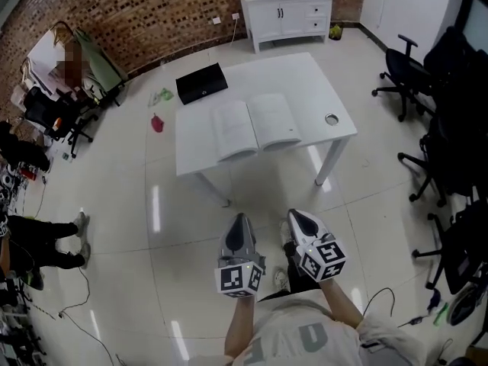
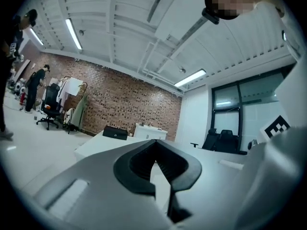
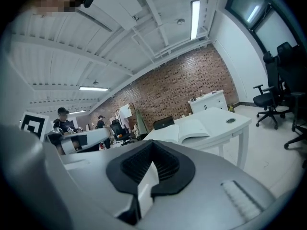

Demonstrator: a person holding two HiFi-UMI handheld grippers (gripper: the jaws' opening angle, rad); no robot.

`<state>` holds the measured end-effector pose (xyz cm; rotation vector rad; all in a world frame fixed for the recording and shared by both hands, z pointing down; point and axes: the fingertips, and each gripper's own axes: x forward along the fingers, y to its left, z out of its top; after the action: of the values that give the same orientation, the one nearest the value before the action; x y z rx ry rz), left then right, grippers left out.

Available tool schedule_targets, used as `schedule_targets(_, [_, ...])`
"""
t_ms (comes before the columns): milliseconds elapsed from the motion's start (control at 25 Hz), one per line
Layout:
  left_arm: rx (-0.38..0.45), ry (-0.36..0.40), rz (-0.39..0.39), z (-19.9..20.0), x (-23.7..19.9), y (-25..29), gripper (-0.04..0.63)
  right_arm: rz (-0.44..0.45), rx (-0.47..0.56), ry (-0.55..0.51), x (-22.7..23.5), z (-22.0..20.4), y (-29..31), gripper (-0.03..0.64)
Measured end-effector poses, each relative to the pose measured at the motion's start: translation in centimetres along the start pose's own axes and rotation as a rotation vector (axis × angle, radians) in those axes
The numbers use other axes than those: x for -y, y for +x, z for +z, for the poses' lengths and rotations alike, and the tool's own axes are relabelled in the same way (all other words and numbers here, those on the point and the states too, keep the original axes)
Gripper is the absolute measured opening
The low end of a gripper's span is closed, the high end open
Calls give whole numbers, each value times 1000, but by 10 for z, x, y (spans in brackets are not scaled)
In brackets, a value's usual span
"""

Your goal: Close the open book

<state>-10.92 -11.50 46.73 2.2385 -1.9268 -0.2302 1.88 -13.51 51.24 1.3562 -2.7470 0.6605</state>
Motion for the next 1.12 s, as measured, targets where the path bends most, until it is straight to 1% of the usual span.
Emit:
schedule_targets(80, [-3,13,-2,-3,-5,32,15,-1,-6,1,18,5,27,5])
schedule_targets(160, [4,-3,2,-2,-13,67,15,2,-12,-3,32,12,55,3])
schedule_targets(240, [26,-10,-8,8,-21,112,15,11,-5,-43,47,29,88,5])
schedule_targets(320, [51,28,-29,23,-21,161,15,27,8,-59,66,49,122,5])
schedule_targets(440, [76,96,-27,42,-25,214,15,58,19,-20,92,74,167,5])
schedule_targets(560, [70,102,19,46,-45,243,15,87,14,-15,102,93,202,5])
schedule_targets(640, [52,96,46,44,-60,258,15,109,-2,22,103,102,220,5])
schedule_targets(720, [46,88,60,44,-70,269,15,138,-1,63,102,111,230,5])
schedule_targets(800, [49,84,67,46,-78,280,15,155,18,74,103,122,240,5])
schedule_targets(960, [40,87,65,53,-87,303,15,138,35,88,109,133,261,5])
schedule_targets(1120, [23,90,35,50,-90,316,15,108,64,135,116,142,266,5])
